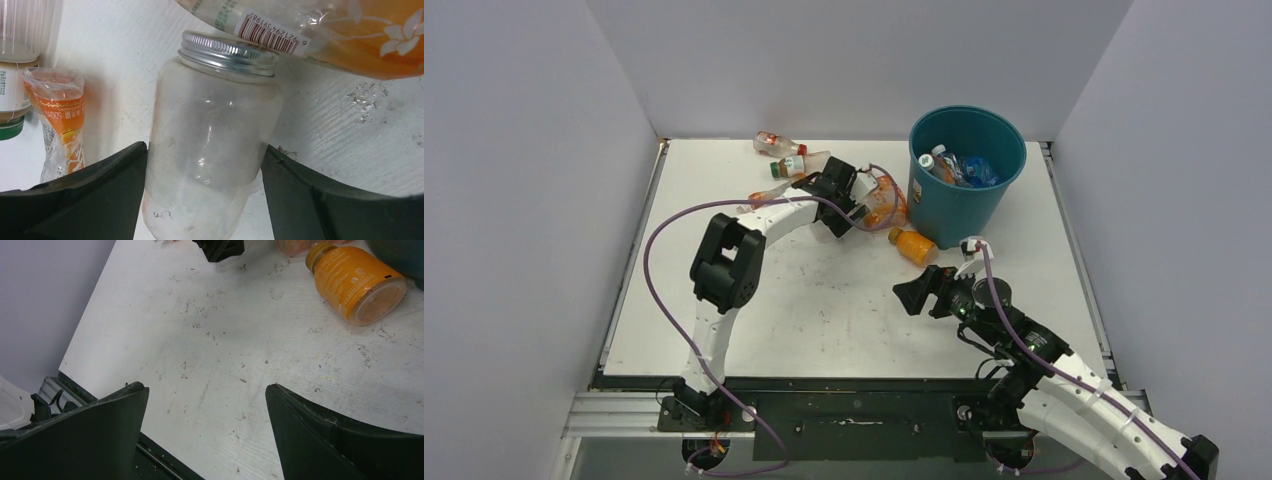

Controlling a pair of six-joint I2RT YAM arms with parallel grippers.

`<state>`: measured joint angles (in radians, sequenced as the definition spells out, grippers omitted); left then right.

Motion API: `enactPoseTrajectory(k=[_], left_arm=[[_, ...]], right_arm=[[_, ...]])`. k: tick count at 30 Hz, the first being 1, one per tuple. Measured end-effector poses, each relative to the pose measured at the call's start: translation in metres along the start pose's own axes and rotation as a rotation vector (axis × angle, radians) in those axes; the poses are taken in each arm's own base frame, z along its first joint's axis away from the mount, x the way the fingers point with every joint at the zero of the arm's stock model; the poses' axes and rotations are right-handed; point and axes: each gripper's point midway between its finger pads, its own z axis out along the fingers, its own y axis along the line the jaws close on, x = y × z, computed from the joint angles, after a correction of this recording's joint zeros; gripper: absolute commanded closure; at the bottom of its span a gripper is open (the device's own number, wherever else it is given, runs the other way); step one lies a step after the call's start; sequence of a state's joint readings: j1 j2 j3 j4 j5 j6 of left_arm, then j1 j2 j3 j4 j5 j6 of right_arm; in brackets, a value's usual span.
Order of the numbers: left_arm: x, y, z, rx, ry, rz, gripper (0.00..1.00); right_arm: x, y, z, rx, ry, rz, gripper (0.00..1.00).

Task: Put the plastic bottles in the bin
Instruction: Move the plastic bottle to the center of the board.

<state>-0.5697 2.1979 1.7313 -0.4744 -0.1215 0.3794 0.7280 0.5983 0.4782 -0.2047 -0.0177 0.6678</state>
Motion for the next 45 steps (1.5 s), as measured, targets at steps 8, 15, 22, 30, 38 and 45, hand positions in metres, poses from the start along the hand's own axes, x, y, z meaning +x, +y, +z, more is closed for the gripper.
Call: enactPoseTrajectory(k=[8,15,22,30,38,45], left_arm=[[0.013,-0.007,-0.011,-0.006,0.010,-0.057,0.48],[0.045,-0.027,-0.041,0.026,0.055,-0.160,0.53],[0.068,-0.070,-0.073,0.130,0.056,-0.333,0.46],[0.067,-0.127,-0.085,0.140,0.071,-0.366,0.15],[0.104,-0.141,-0.089,0.117,0.210,-0.321,0.03],[0.111,-0.141,-0.093,0.079,0.233,-0.219,0.14]], right_arm=[[-0.005,0.003,-0.004,-0.010,-0.018,0.005,0.10],[-0.006,0.000,-0.004,0.005,-0.025,0.004,0.10],[-0.005,0.000,0.001,0.011,-0.021,0.005,0.10],[-0.008,0.004,0.004,0.000,-0.031,0.035,0.10],[-0.009,0.004,-0.001,-0.001,-0.038,0.045,0.10],[-0.011,0.003,-0.007,0.002,-0.054,0.054,0.10]])
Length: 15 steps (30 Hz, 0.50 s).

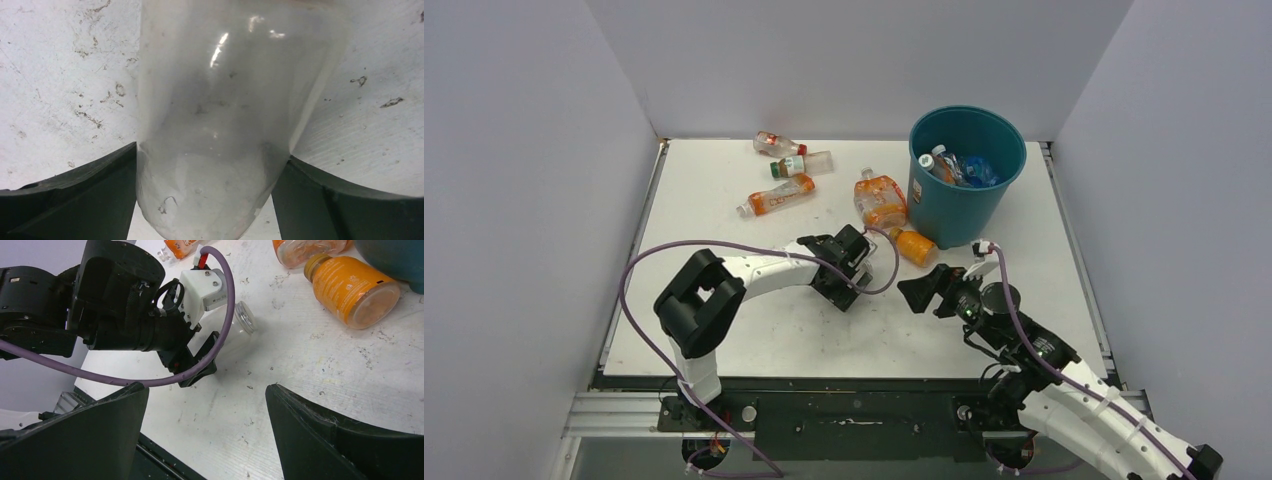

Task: Put the plastic bottles in the bin
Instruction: Move the plastic bottle to the center of the board, then pick up the plastic bottle at the center of the board.

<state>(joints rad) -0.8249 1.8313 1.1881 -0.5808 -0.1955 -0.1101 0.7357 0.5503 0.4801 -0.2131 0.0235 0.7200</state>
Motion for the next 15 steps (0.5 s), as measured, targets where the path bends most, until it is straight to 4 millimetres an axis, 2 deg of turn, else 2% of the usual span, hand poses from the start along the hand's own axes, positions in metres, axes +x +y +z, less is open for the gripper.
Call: enactPoseTrajectory(k=[2,7,9,12,15], left_arm=[[0.000,-0.001,0.000,-0.004,-0.003,0.020,0.14],[-0.003,-0.006,-0.001,-0.001,-0.016,0.056,0.06],[-0.004,-0.008,-0.001,0.002,-0.022,0.071,0.07],[-0.005,-0.010,-0.002,0.009,-0.027,0.092,0.16],[-0.007,-0.014,-0.002,0.027,-0.034,0.104,0.32]], right_arm=[[0.000,-0.001,-0.001,0.002,-0.002,0.000,0.10],[0.001,-0.003,-0.003,0.009,0.001,0.000,0.10],[0.002,-0.004,-0.003,0.012,0.005,0.000,0.10],[0.003,-0.004,-0.004,0.012,0.007,0.002,0.10],[0.004,-0.004,-0.004,0.011,0.010,0.001,0.10]])
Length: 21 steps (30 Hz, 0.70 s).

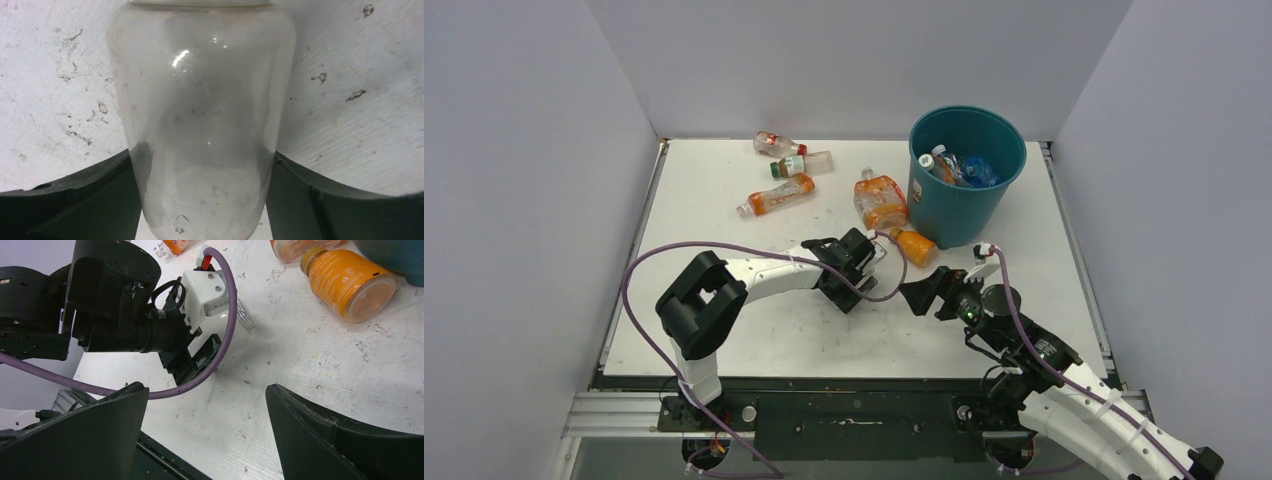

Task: Put the plastic bottles in the bin
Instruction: Pick up the plastic bottle at the center of the board.

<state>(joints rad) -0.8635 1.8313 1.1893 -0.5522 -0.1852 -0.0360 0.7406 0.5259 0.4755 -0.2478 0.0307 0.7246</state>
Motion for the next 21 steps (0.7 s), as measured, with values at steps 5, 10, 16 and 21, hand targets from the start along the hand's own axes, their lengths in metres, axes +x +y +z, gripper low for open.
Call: enactPoseTrajectory(k=[5,10,16,21], left_arm=[[-0.004,-0.008,-0.001,0.037,-0.021,-0.004,0.53],[-0.009,-0.010,-0.028,0.077,-0.092,-0.043,0.57],[-0.042,0.027,-0.138,0.166,-0.514,-0.218,0.59],[-0.056,0.060,-0.247,0.272,-1.063,-0.342,0.61]], right_arm=[[0.000,0.000,0.000,-0.001,-0.001,-0.001,0.10],[-0.008,0.004,-0.004,0.004,0.002,-0.029,0.10],[-0.070,0.050,-0.012,-0.077,-0.103,-0.085,0.10],[-0.103,0.097,-0.009,-0.247,-0.189,-0.092,0.10]])
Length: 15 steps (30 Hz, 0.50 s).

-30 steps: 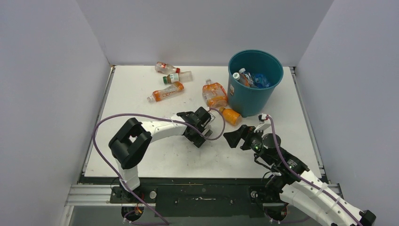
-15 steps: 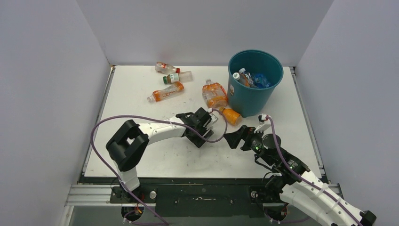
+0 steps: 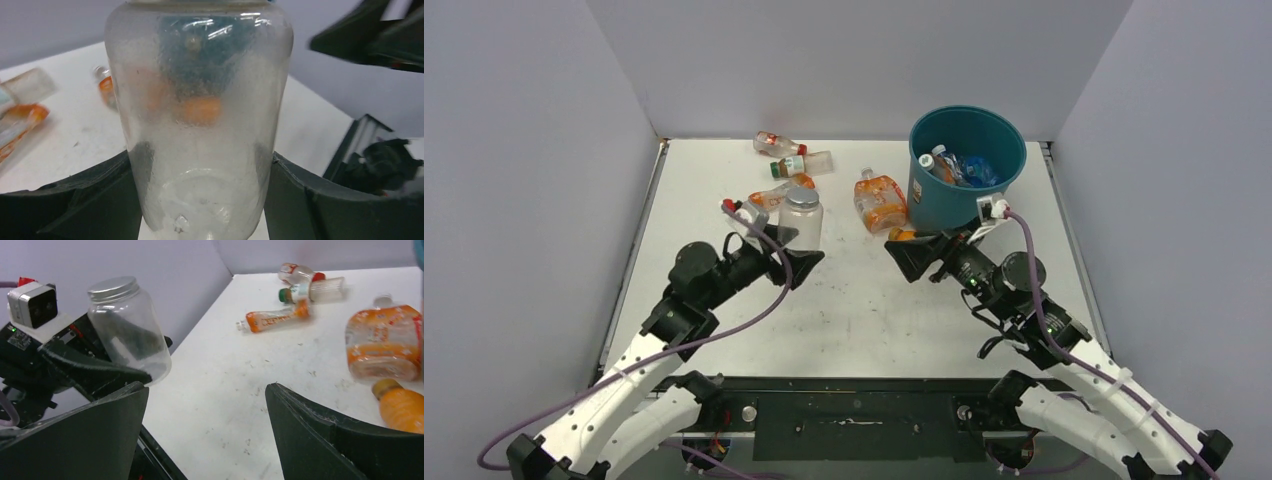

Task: Put the plastic bottles in the bin
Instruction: Pick up the plastic bottle at the center of the board.

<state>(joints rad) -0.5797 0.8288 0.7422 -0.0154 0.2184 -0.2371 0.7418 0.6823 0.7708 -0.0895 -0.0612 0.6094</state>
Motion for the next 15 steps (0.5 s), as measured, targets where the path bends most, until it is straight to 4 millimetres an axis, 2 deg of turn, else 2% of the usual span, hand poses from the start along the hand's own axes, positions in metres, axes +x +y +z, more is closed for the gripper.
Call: enactPoseTrajectory(k=[2,4,8,12,15], left_arm=[[-0.014,-0.024,-0.010,0.126,-0.104,-0.015,0.62],[-0.017,-0.040,-0.013,0.214,-0.148,-0.030,0.62],[-0.008,-0.058,-0.015,0.340,-0.154,-0.085,0.64],[-0.001,-0.070,-0.020,0.417,-0.144,-0.126,0.64],[-0.007,-0.076,-0.027,0.447,-0.171,-0.123,0.65]], right_arm=[[-0.004,0.012,0.012,-0.055,-0.007,0.002,0.10],[-0.006,0.026,0.027,-0.106,-0.003,0.002,0.10],[0.004,0.070,0.060,-0.200,0.056,-0.048,0.10],[0.025,0.129,0.068,-0.282,0.090,-0.168,0.10],[0.026,0.140,0.067,-0.272,0.066,-0.220,0.10]])
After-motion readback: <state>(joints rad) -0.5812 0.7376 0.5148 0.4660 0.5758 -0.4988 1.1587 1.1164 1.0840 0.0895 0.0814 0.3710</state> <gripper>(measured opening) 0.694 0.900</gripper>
